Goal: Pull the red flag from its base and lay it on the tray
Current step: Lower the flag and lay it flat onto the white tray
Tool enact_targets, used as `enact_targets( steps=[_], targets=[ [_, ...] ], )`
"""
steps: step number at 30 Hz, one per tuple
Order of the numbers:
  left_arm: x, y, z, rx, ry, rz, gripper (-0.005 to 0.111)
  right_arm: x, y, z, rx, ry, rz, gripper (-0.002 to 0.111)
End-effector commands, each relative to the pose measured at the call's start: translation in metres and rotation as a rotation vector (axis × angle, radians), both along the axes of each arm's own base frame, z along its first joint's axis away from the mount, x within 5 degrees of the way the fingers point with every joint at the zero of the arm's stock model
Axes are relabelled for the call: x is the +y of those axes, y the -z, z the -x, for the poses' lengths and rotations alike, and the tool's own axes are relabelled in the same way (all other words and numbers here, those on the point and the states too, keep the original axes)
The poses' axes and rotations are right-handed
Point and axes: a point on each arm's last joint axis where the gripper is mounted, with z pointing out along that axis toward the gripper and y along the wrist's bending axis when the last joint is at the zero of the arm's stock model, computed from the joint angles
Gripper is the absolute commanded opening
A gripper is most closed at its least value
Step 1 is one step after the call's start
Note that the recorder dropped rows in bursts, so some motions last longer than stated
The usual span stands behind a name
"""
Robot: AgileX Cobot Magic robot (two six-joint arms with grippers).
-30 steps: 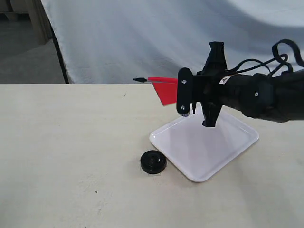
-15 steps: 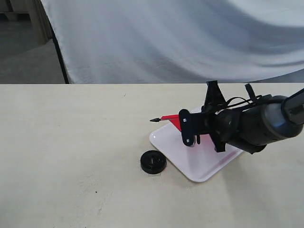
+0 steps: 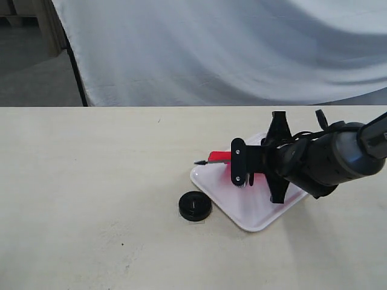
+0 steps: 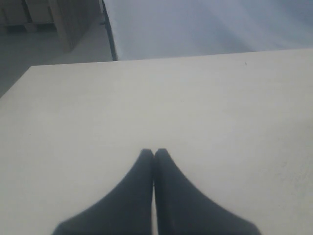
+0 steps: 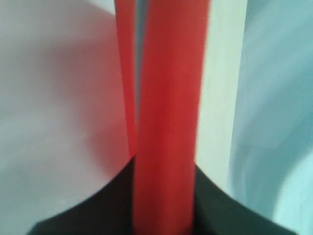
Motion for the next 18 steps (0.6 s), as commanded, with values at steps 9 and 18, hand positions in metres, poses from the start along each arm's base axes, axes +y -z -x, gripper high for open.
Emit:
enact_targets(
  steps=[9, 18],
  targets=[
    [0.000, 0.000, 0.000, -0.003, -0.002, 0.004, 0.000, -0.001, 0.004, 0.002, 0.051, 0.040, -0.048, 0.064],
    [0.000, 0.000, 0.000, -0.003, -0.002, 0.004, 0.000, 0.004, -0.008, 0.005, -0.040, 0.156, -0.073, 0.064]
  ],
)
